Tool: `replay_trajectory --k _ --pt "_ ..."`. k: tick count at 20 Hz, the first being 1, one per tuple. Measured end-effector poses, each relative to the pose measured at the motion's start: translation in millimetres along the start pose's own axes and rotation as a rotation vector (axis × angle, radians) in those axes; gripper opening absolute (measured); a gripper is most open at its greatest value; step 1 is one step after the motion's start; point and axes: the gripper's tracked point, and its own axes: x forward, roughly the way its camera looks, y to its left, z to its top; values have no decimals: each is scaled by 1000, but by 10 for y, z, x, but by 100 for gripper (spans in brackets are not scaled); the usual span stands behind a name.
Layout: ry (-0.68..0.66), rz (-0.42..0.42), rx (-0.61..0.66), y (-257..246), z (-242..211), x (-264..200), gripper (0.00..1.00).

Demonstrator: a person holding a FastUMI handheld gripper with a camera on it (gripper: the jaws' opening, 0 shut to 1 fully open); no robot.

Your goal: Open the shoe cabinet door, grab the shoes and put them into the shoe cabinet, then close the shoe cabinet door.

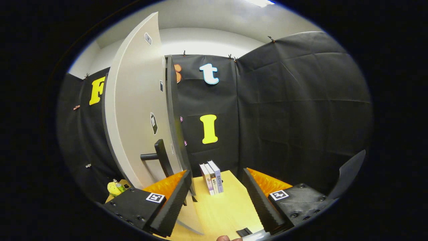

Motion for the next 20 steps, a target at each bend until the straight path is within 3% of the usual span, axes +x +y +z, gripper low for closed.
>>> replay_trajectory --k 6,20 --pt "2 7 -23 237 -35 -120 98" --pt "32 82 -4 1447 -267 -328 98"
